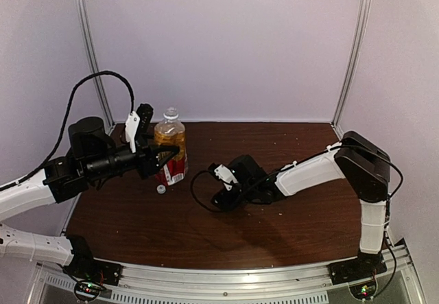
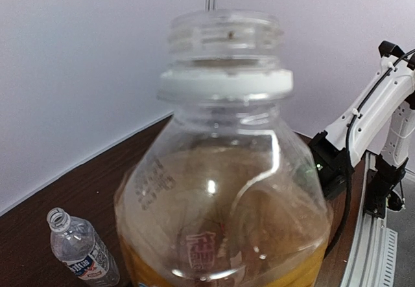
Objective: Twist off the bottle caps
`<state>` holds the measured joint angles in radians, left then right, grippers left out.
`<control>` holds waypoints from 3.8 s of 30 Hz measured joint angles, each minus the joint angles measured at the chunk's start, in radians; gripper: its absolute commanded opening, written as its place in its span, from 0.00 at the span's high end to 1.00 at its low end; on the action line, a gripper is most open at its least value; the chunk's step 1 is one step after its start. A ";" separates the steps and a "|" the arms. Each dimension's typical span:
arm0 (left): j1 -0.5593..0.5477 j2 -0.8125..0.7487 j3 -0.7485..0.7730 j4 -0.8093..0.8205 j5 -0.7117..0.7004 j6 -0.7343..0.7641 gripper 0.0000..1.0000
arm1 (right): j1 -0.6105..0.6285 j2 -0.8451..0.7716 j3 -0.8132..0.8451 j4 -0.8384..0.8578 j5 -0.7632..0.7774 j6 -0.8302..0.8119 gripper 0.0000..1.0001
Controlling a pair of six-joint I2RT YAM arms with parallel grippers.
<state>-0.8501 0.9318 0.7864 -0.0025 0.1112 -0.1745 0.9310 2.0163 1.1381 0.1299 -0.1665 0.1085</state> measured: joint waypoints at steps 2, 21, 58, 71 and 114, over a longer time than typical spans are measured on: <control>0.000 0.000 -0.004 0.000 0.000 0.001 0.64 | 0.000 -0.022 -0.003 -0.011 0.010 -0.001 0.20; 0.000 0.066 -0.009 0.014 0.060 0.001 0.63 | -0.017 -0.616 -0.118 -0.165 -0.089 -0.032 0.12; -0.010 0.244 -0.008 0.167 0.478 -0.022 0.62 | 0.027 -0.502 0.238 -0.246 -0.509 0.018 0.51; -0.016 0.247 -0.008 0.167 0.476 -0.036 0.47 | 0.027 -0.494 0.245 -0.237 -0.526 0.021 1.00; -0.021 0.009 -0.068 0.052 -0.072 -0.051 0.02 | -0.063 -0.211 0.212 -0.196 0.122 -0.112 1.00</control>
<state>-0.8715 0.9409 0.7189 0.0498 0.0387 -0.2260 0.8684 1.8050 1.3502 -0.0658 -0.0444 -0.0032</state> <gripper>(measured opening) 0.976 0.310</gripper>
